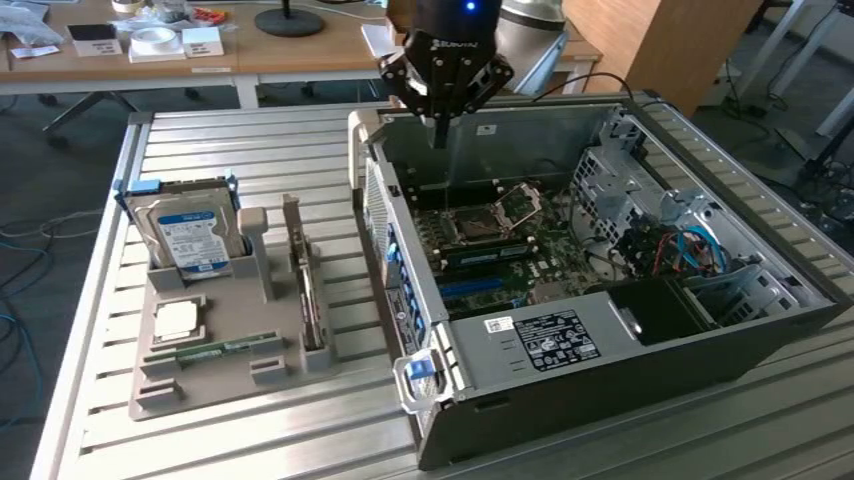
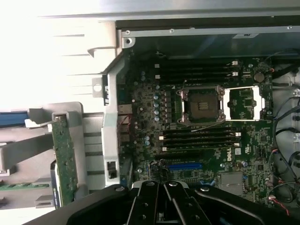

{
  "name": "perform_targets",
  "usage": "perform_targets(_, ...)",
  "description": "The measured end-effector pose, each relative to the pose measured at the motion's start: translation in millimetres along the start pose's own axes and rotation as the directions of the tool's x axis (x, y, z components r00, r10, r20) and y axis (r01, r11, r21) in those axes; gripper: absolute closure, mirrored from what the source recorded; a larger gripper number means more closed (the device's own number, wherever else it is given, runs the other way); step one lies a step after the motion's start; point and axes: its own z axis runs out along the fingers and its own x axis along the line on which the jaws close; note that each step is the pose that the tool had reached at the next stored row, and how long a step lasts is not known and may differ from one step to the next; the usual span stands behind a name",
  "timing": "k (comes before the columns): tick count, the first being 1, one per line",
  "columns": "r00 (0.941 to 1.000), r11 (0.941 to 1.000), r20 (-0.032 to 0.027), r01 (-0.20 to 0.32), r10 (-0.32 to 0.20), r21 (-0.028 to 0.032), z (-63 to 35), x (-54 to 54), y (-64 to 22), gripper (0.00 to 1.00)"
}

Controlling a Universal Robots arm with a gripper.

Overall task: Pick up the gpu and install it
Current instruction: 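Reach for the gpu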

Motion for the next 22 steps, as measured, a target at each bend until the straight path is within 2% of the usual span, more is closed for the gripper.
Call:
perform_targets(13,1.0,1.0,-0.0024,0.0,0.0,0.0002,0.1,34.1,-0.3,0.89)
perform_targets(22,1.0,1.0,-0.0079,0.0,0.0,0.0011,0.4,60.6,0.8,0.89)
